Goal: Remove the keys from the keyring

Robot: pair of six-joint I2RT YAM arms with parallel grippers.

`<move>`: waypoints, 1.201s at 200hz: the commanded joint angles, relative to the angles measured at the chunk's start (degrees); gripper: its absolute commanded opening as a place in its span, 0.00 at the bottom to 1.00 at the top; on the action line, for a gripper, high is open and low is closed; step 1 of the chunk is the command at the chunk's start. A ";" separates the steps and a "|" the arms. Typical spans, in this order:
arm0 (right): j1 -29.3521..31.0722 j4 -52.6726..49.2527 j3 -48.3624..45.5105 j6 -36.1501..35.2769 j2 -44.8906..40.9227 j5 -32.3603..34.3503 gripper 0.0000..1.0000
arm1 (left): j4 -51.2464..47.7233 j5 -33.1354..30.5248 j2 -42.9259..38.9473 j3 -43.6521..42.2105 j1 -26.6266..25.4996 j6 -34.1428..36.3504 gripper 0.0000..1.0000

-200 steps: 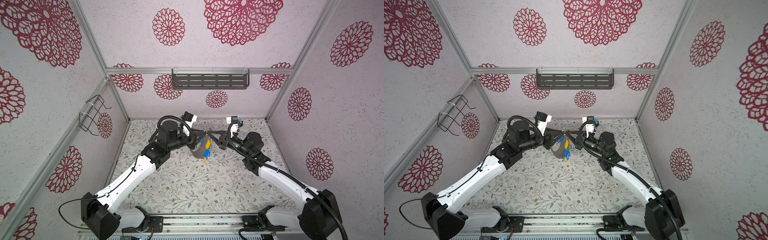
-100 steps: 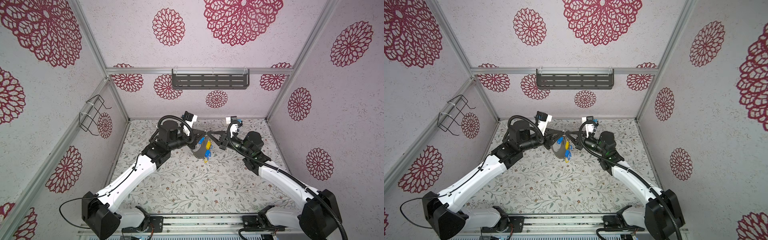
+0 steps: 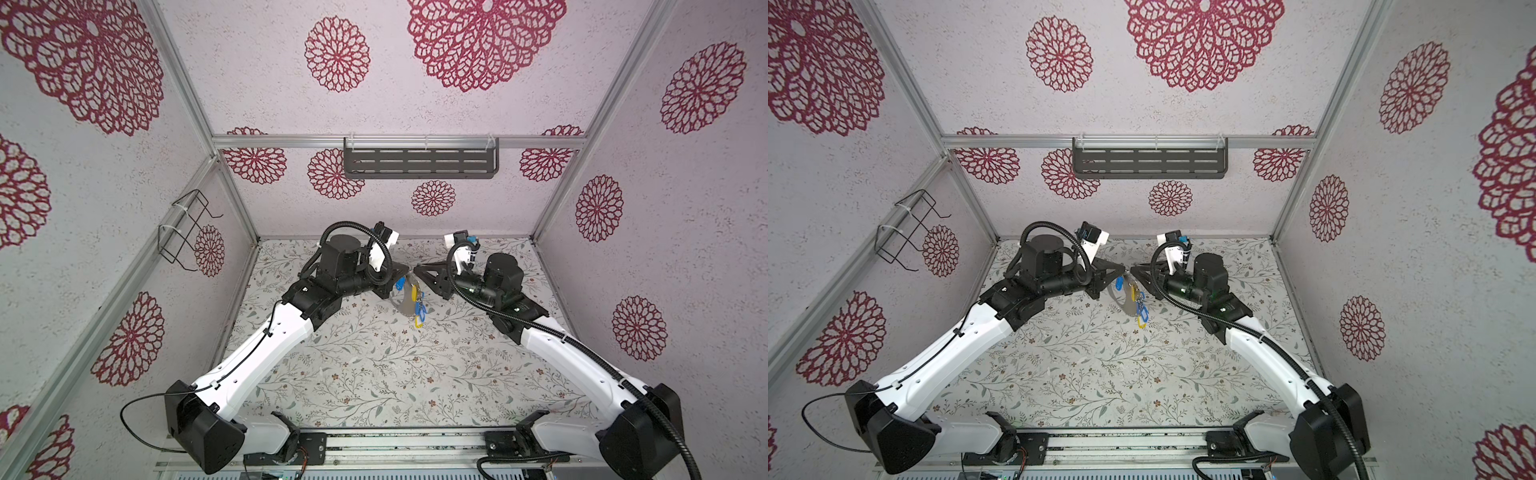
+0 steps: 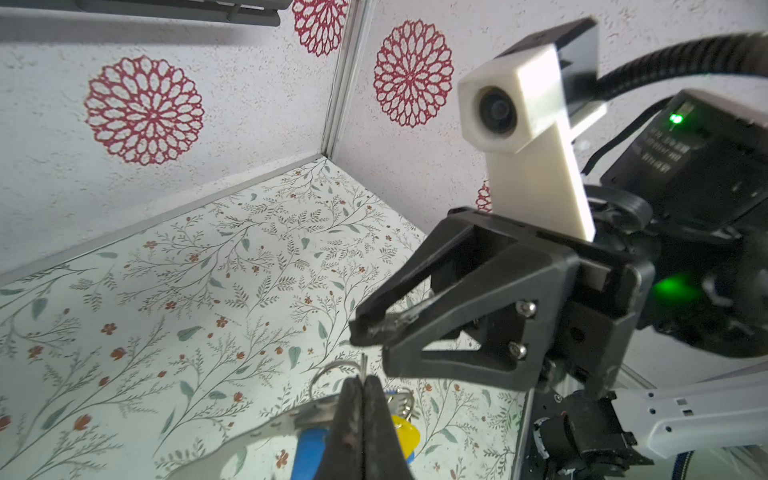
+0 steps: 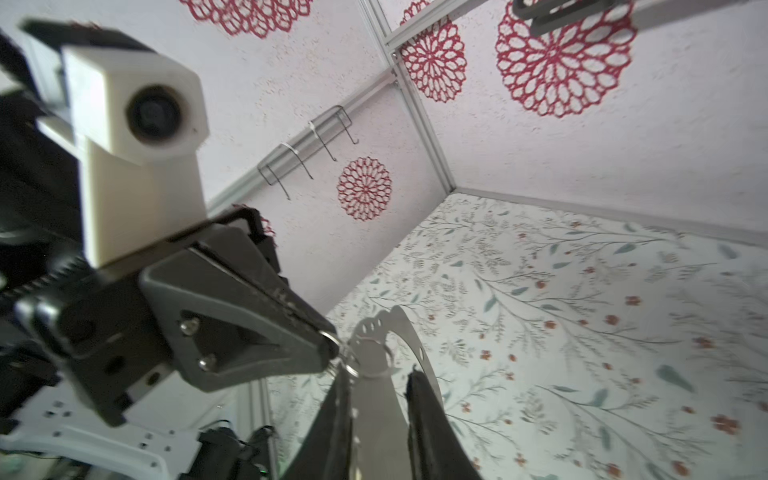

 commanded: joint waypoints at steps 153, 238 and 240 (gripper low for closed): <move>-0.68 0.51 6.70 -4.17 3.37 -23.23 0.16 | -18.89 8.69 1.28 11.69 2.51 16.90 0.00; 2.51 0.05 8.33 -5.31 5.92 -22.40 0.18 | -18.74 9.75 1.90 12.65 2.70 16.23 0.00; 2.51 0.06 8.31 -5.31 5.90 -22.40 0.18 | -18.70 9.72 1.88 12.67 2.75 16.22 0.00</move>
